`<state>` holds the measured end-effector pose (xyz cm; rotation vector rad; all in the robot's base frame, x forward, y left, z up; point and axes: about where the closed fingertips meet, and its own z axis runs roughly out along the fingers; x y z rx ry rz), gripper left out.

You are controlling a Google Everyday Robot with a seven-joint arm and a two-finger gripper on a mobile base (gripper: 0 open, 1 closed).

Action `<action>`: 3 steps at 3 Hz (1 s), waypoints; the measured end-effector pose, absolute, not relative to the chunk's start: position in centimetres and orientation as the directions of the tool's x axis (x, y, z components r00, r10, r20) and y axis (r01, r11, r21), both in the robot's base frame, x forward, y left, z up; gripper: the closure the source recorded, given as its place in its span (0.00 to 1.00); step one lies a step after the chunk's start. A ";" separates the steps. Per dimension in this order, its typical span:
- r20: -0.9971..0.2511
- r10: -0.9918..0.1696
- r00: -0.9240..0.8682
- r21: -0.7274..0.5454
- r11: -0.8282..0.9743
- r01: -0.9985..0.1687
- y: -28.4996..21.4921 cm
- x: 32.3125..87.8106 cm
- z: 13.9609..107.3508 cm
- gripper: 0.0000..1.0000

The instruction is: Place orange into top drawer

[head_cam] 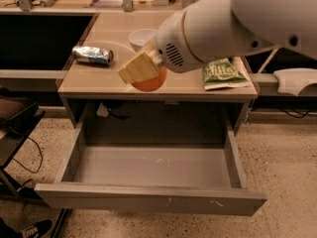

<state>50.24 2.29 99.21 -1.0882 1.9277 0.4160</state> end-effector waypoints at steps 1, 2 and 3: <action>-0.778 -0.541 -0.318 -0.080 0.589 -0.804 2.5 52.3 91.6 1.00; -0.747 -0.511 -0.426 -0.008 0.647 -0.762 1.2 54.3 85.4 1.00; -0.743 -0.415 -0.526 0.081 0.724 -0.685 -2.3 55.6 82.5 1.00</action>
Offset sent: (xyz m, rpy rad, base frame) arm 0.0653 -0.0315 -0.2170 -0.0059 0.2794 -0.2100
